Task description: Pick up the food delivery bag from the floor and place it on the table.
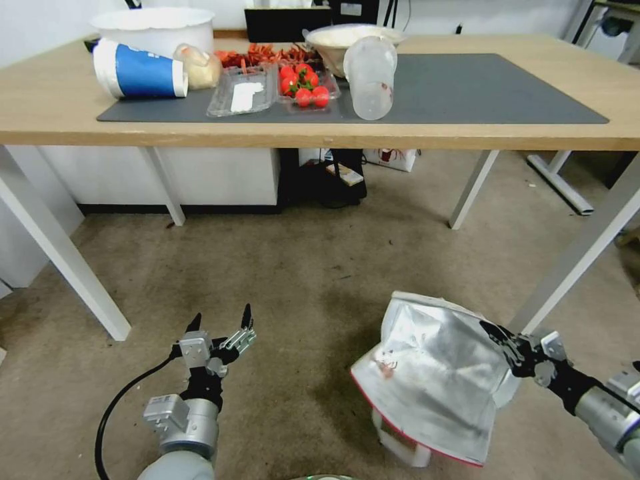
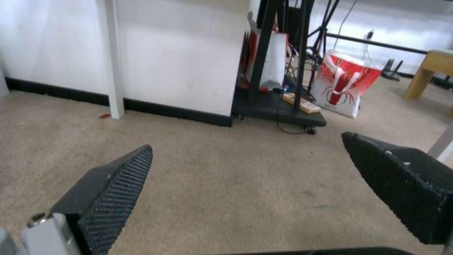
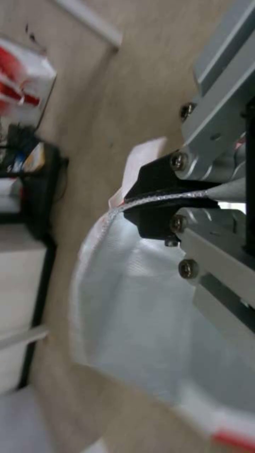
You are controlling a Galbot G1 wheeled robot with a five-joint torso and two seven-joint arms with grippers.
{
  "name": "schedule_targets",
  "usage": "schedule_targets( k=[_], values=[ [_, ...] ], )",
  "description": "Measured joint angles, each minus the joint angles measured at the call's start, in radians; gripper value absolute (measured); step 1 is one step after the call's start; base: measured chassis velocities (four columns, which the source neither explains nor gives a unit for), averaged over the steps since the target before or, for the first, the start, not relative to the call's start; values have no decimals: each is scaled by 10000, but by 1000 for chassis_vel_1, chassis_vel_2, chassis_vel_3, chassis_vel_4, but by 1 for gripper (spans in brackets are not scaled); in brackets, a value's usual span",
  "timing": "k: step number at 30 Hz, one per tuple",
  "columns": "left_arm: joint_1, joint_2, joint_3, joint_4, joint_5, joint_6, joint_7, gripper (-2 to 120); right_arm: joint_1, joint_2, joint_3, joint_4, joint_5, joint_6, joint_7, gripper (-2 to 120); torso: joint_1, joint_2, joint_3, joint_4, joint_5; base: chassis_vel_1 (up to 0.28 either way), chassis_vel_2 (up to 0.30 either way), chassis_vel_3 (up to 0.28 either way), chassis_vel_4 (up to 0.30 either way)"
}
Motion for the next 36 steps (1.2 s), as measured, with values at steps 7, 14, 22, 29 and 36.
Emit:
schedule_targets(
  k=[7, 14, 22, 29, 36],
  values=[
    [40, -3, -87, -118, -32, 3, -91, 100, -110, -995, 64, 1394, 2410, -1295, 639, 0, 0, 0, 0, 0, 0, 0, 0, 0, 0],
    [-29, 10, -138, -132, -99, 60, -201, 100, -149, -1956, 342, 2264, 4635, -2255, 1490, 0, 0, 0, 0, 0, 1, 0, 0, 0, 0],
    [-146, -22, -176, -150, -188, 222, -338, 100, 25, -2830, 735, 2498, 7674, -3230, 2053, 0, 0, 0, 1, 1, 2, 0, 0, 0, 0],
    [-163, 24, -294, -216, -346, 347, -317, 100, -31, -3406, 818, 2465, 8564, -3357, 950, 0, 0, 0, 0, 0, 1, 0, 0, 0, 0],
    [-200, 47, -358, -267, -397, 472, -291, 100, -28, -3988, 982, 2578, 9239, -3452, 782, 0, 0, 0, 1, 0, 1, 0, 0, 0, 0]
  ],
)
